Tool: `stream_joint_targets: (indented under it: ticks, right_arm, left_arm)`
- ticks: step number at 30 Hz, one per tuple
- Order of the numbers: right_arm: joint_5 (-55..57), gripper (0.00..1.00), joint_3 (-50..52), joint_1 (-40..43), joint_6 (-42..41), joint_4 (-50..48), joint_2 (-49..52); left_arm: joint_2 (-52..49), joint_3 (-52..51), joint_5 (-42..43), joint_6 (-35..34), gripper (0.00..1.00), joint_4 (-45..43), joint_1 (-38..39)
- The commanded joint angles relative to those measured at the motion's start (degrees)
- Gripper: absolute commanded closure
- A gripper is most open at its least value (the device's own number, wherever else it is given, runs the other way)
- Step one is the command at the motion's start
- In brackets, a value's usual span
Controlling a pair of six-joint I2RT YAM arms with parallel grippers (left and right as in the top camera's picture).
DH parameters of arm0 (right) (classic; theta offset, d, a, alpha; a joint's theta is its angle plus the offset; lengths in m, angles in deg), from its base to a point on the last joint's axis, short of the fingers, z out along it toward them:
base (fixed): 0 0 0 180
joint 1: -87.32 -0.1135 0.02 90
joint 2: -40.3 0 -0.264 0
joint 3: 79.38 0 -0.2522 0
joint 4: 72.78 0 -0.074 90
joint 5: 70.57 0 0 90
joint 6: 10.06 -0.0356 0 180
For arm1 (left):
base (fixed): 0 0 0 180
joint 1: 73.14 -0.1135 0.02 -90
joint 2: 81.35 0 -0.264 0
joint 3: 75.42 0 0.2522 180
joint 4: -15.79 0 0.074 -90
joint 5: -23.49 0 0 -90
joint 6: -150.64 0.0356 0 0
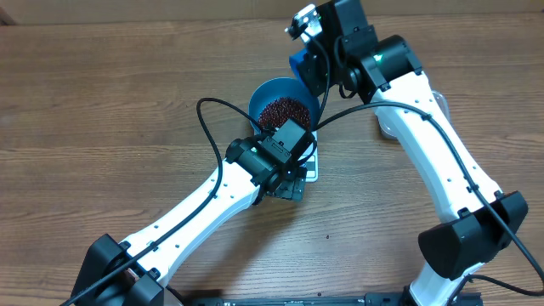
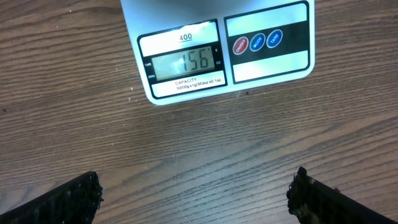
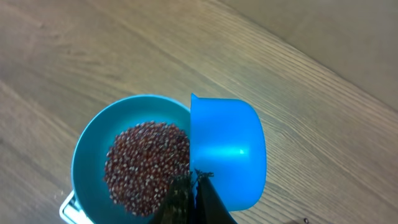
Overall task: Scoop item into bowl and weigh 150g on scale
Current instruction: 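Move the scoop back to the bean tub with the right gripper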
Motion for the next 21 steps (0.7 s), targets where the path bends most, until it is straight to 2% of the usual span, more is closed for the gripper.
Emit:
stream_joint_targets:
  ticks: [1,10,21]
  right_arm:
    - [-3.85,0.96,-2.19,3.69,-5.14,-0.46,-1.33]
    - [-33.03,0.96,-2.19,15.78,-5.49,3.52,-1.31]
    - [-32.81,0.96,-1.86,30.67,-5.49,9.6,-1.31]
  left_arm:
    - [0.39,-0.37,-0.96,-1.2,0.0,-0.02,-0.26]
    - [0.39,-0.37,-0.96,-1.2,0.0,-0.02,-0.26]
    - [0.39,-0.37,-0.96,-1.2,0.0,-0.02,-0.26]
